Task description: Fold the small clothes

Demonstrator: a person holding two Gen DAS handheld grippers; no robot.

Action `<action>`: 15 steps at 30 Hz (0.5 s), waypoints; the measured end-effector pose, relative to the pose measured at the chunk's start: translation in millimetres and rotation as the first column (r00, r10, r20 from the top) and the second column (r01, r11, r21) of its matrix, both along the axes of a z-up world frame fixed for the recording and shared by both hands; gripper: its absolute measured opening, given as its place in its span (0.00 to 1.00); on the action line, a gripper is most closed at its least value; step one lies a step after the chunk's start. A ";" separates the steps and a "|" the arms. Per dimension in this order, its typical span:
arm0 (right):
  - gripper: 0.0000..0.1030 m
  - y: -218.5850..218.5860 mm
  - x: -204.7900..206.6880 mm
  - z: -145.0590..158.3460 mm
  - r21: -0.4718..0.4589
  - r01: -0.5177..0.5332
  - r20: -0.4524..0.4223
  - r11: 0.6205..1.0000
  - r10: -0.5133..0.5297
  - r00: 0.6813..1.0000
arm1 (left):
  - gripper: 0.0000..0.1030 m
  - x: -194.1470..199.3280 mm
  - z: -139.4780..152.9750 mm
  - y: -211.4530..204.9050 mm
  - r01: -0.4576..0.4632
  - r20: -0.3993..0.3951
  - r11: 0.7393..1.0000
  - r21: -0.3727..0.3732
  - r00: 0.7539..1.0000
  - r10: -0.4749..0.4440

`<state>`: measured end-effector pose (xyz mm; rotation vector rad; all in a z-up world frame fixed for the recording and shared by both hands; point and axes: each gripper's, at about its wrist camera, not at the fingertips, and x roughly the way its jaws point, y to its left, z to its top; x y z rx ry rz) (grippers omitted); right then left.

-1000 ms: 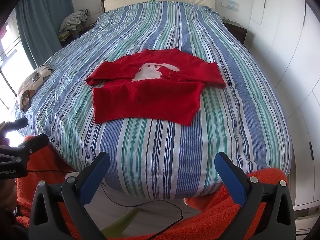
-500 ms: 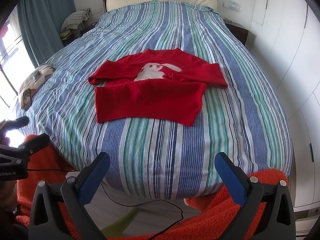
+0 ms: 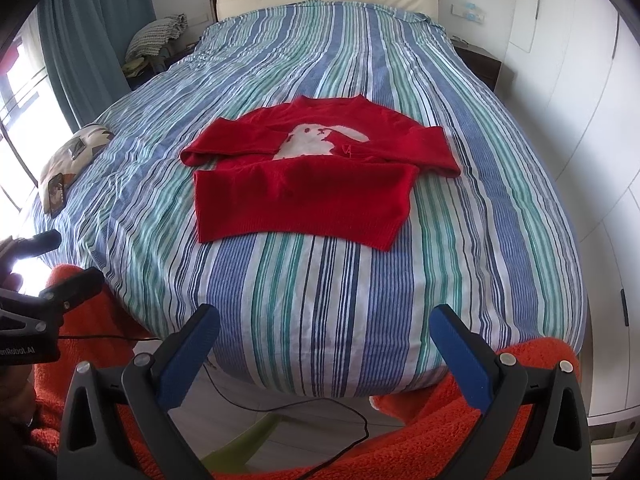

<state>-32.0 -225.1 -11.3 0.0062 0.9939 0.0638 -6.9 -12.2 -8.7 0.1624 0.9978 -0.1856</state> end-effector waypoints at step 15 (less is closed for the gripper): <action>1.00 0.1 -0.5 -1.2 0.001 0.000 -0.003 1.000 0.000 1.000 | 0.99 -2.7 -1.6 -1.3 0.009 -0.006 1.000 0.003 1.000 -0.009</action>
